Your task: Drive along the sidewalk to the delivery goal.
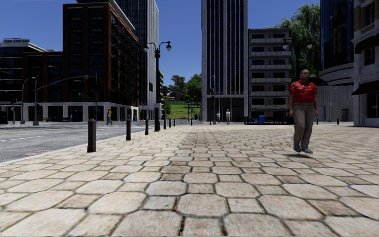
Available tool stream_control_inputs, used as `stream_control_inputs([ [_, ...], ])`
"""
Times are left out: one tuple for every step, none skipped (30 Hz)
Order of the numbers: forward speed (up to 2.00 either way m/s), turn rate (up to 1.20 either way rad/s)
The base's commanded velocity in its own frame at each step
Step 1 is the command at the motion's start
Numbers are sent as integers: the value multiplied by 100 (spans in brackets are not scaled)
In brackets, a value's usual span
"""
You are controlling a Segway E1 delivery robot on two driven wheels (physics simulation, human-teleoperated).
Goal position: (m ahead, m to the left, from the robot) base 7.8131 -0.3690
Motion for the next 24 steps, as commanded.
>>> stream_control_inputs([
  [200,-29],
  [200,-30],
  [200,-31],
  [200,-31],
  [200,-31],
  [200,-31],
  [200,-31],
  [200,-18],
  [200,0],
  [200,0],
  [200,0],
  [200,0],
  [200,0],
  [200,0],
  [200,0],
  [200,0],
  [200,0],
  [200,0],
  [200,0],
  [200,-6],
  [200,-6],
  [200,-54],
  [200,-64],
  [200,-67],
])
